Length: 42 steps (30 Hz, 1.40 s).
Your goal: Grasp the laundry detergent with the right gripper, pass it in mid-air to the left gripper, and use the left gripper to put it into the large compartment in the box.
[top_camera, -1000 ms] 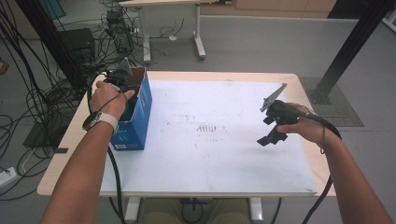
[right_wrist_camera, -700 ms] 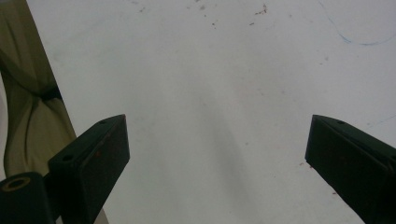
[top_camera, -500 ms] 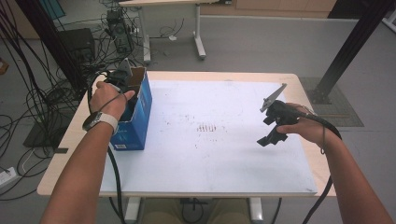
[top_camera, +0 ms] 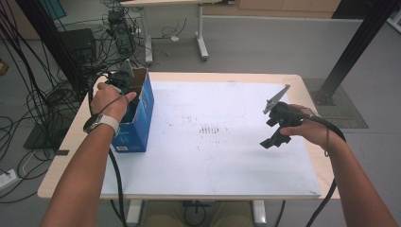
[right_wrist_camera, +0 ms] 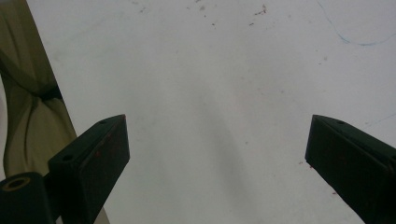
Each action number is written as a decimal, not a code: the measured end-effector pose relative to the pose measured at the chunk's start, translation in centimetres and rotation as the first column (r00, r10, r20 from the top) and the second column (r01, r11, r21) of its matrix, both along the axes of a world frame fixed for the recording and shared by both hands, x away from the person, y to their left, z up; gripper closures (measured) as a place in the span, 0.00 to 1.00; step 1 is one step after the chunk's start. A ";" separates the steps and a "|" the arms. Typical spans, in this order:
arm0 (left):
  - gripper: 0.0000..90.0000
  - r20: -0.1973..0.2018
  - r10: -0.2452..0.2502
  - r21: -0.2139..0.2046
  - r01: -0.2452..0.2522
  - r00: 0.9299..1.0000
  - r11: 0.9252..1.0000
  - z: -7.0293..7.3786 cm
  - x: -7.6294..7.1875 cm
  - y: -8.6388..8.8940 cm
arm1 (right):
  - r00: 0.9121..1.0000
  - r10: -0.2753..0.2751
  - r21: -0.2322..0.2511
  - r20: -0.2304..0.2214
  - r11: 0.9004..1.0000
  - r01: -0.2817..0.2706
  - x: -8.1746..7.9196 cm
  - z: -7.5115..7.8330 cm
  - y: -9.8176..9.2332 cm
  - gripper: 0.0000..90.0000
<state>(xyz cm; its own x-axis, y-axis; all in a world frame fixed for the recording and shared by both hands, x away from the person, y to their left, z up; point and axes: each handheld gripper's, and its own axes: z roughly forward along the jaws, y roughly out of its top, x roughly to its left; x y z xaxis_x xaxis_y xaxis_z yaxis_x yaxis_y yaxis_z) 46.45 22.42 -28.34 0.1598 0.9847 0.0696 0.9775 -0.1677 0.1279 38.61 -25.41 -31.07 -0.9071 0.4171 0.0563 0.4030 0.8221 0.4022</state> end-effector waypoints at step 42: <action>0.41 -0.001 -0.005 0.004 0.005 1.000 1.000 0.0 0.0 0.0 | 1.000 0.003 0.001 0.002 1.000 -0.003 0.0 0.0 0.3 0.07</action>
<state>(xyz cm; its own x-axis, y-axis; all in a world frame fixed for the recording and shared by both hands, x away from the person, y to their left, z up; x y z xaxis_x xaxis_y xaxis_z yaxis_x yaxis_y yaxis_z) 46.44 22.37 -28.38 0.1648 0.9836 0.0731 0.9768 -0.1730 0.1260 38.58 -25.10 -31.11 -0.9085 0.4142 0.0546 0.3995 0.8229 0.4041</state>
